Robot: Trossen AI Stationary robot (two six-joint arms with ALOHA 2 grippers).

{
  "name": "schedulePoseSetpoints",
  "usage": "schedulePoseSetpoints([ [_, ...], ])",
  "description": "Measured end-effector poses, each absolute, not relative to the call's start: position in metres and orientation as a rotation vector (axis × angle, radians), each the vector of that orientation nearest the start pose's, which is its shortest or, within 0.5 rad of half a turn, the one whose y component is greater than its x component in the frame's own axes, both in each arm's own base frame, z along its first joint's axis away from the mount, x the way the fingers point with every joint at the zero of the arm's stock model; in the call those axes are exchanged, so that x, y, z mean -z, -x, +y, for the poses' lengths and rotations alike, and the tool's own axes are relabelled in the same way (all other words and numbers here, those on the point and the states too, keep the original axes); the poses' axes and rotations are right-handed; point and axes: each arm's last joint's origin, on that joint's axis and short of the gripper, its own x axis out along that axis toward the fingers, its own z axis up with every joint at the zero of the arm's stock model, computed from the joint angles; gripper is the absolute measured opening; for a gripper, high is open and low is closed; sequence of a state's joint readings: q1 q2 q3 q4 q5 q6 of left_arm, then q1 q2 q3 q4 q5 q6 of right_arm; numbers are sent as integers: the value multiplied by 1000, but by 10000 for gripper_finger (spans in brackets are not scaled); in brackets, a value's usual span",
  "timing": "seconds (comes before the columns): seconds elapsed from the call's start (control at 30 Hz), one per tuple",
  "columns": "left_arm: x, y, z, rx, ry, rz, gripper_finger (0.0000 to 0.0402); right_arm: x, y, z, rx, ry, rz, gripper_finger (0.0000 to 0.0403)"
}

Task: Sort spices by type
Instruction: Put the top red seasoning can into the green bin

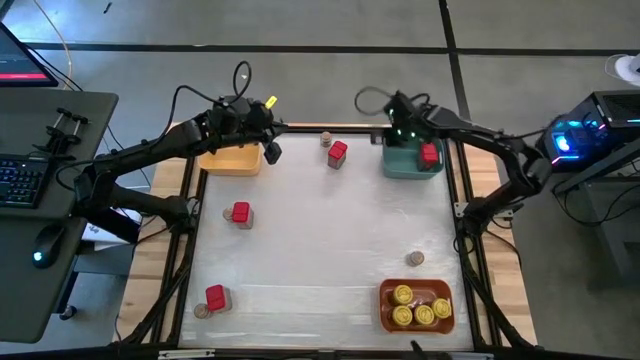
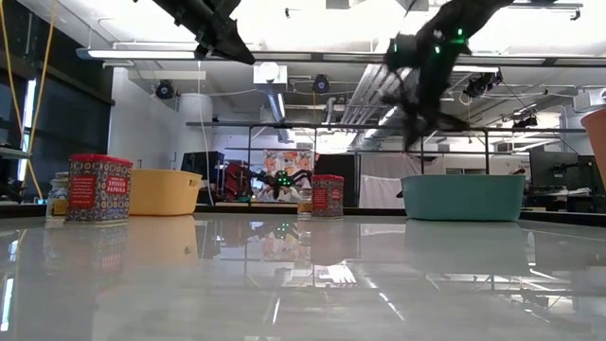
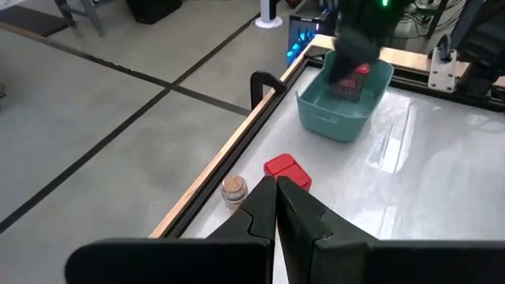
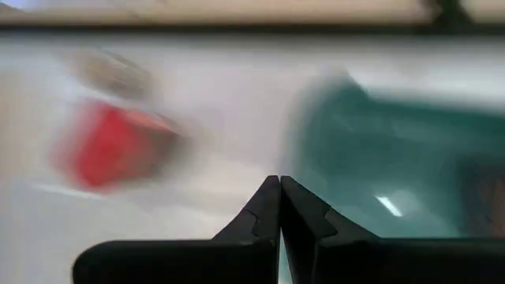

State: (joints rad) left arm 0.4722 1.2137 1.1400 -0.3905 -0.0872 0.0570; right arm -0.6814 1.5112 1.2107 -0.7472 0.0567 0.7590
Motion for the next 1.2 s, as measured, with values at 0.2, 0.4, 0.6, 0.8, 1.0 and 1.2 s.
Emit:
schedulePoseSetpoints([
  [0.2, -354, -233, 126, -551, 21, 430, 0, -298, -275, -201, 715, -879, 487, 0],
  [0.4, -355, -231, 131, -573, 30, 414, 0, -280, -314, -205, 637, -846, 551, 36],
  [0.6, -355, -231, 130, -576, 48, 410, 0, -265, -351, -217, 617, -830, 668, 84],
  [0.8, -354, -231, 130, -578, 59, 413, 0, -245, -368, -232, 670, -740, 875, 11],
  [1.0, -354, -231, 130, -583, 87, 408, 0, -226, -372, -231, 649, -759, 978, 2],
  [1.2, -353, -231, 130, -586, 102, 414, 0, -227, -375, -224, 640, -744, 995, 1],
])
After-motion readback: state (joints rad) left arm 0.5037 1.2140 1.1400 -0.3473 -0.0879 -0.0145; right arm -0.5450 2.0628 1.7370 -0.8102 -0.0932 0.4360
